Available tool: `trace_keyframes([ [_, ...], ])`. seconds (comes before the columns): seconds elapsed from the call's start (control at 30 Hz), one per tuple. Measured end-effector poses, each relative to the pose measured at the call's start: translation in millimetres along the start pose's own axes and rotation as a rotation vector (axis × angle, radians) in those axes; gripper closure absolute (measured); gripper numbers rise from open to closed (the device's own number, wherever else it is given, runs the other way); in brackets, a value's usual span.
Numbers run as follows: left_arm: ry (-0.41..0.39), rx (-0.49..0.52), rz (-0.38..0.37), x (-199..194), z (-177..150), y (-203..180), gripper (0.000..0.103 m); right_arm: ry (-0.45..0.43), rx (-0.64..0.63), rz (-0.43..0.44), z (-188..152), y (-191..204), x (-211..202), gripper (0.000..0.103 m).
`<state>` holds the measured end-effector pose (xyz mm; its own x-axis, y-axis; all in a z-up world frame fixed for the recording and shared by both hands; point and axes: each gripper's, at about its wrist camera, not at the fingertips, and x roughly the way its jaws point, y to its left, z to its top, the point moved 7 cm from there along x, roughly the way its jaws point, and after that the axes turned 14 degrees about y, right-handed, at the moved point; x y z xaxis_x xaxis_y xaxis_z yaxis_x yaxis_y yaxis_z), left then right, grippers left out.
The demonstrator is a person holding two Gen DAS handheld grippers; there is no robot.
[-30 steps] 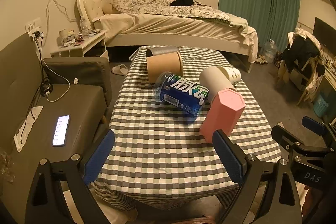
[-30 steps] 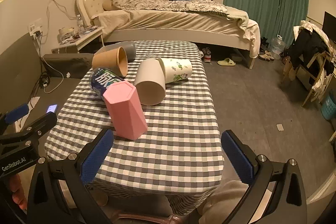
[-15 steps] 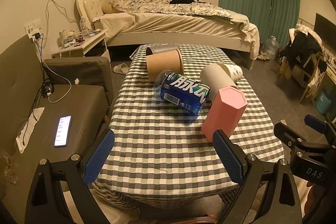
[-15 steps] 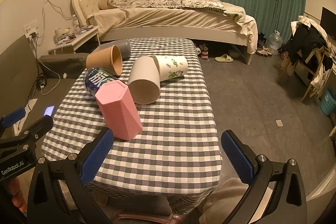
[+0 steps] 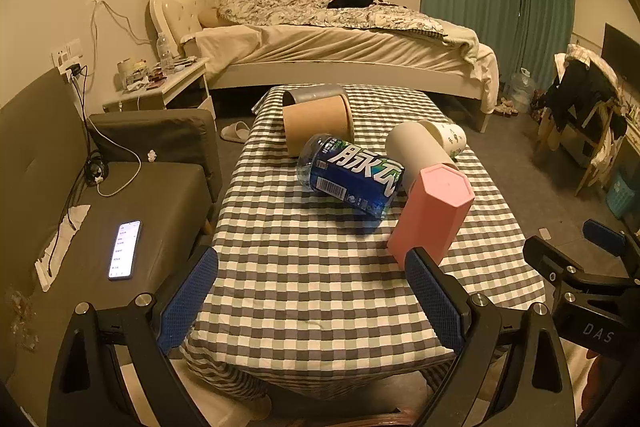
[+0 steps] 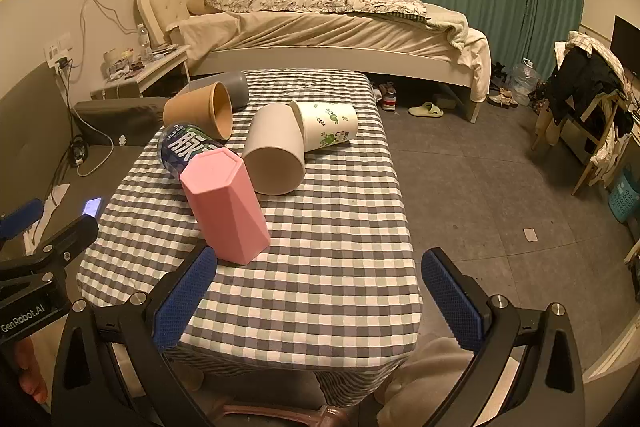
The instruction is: Flip cup upside down
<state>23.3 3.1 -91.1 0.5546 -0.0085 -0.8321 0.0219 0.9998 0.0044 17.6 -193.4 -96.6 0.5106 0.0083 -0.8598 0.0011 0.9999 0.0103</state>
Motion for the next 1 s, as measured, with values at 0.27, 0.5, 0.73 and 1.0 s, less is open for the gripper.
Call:
trace_keyframes([
  [0.27, -0.004, 0.0, 0.007, -0.4, -0.6, 2.5, 0.006, 0.001, 0.001, -0.004, 0.3, -0.7, 0.4, 0.0],
  [0.5, -0.005, -0.001, 0.007, -0.4, -0.4, 3.1, 0.006, -0.001, 0.004, -0.004, 0.4, -0.6, 0.1, 0.0],
  [0.73, -0.002, -0.002, 0.008, -1.0, -1.0, 2.4, 0.006, -0.001, 0.003, -0.005, 0.5, -1.4, 0.3, 0.0],
  [1.0, 0.0, -0.002, 0.017, -1.2, -1.7, 4.3, 0.006, 0.001, 0.001, -0.006, -1.2, 0.3, 0.9, 0.0],
])
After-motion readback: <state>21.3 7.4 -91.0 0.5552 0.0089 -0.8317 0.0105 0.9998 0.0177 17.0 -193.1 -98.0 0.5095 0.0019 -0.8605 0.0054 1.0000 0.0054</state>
